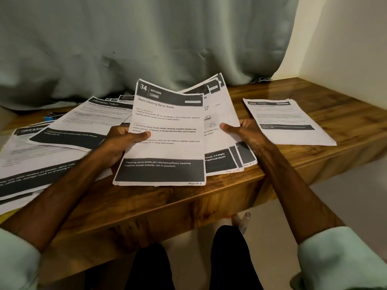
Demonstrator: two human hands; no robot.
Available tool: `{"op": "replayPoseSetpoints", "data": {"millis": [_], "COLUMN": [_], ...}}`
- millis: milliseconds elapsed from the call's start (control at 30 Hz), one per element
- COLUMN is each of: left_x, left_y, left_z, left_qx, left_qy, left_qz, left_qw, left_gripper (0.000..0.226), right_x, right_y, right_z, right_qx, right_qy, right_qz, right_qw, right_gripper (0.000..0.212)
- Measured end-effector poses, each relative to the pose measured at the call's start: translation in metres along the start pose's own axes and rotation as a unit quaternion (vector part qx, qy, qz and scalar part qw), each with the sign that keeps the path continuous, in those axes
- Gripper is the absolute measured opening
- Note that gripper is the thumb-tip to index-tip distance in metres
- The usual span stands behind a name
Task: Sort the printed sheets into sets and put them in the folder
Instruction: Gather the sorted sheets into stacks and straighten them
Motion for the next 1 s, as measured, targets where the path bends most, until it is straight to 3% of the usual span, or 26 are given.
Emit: {"op": "replayPoseSetpoints", "data": {"millis": [67,200,333,500,567,800,1000], "left_x": [-0.005,-0.010,-0.006,-0.006,-0.007,-0.011,-0.009], "left_y": [0.005,0.019,0.032,0.036,0.035,0.034,0.038], "left_z": [0.005,0.015,0.013,0.010,0.010,0.013,0.010], "left_qx": [-0.020,-0.049,-0.010,0.063,0.074,0.087,0.080], "left_qy": [0.006,0.007,0.006,0.016,0.022,0.013,0.019], "left_qz": [0.005,0.034,0.063,0.086,0.087,0.083,0.083], "left_qw": [1.000,0.998,0.998,0.994,0.993,0.993,0.993], "left_gripper": [0.038,0.038,0.046,0.031,0.027,0.025,0.026], "right_x": [0.000,0.004,0.007,0.010,0.015,0.018,0.015], "right_y": [0.003,0.011,0.014,0.012,0.013,0.020,0.021], "right_z": [-0.002,0.000,0.002,0.003,0.005,0.009,0.010], "right_qx": [0.018,0.027,-0.013,-0.105,-0.127,-0.092,-0.056], "right_qy": [0.020,0.020,0.026,0.055,0.057,0.068,0.084], "right_qz": [0.011,0.039,0.068,0.062,0.076,0.083,0.100], "right_qw": [1.000,0.999,0.997,0.991,0.987,0.990,0.990], "right_gripper": [0.023,0.038,0.048,0.029,0.043,0.019,0.020]}}
Point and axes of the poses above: each hand's wrist, its own x-axis towards the middle knuckle, its own y-axis out of the back of the hand, z = x × y, the point moved 5 cm from there along x, towards the middle knuckle, and after that the axes turned 10 degrees about x, right-handed, at the moved point
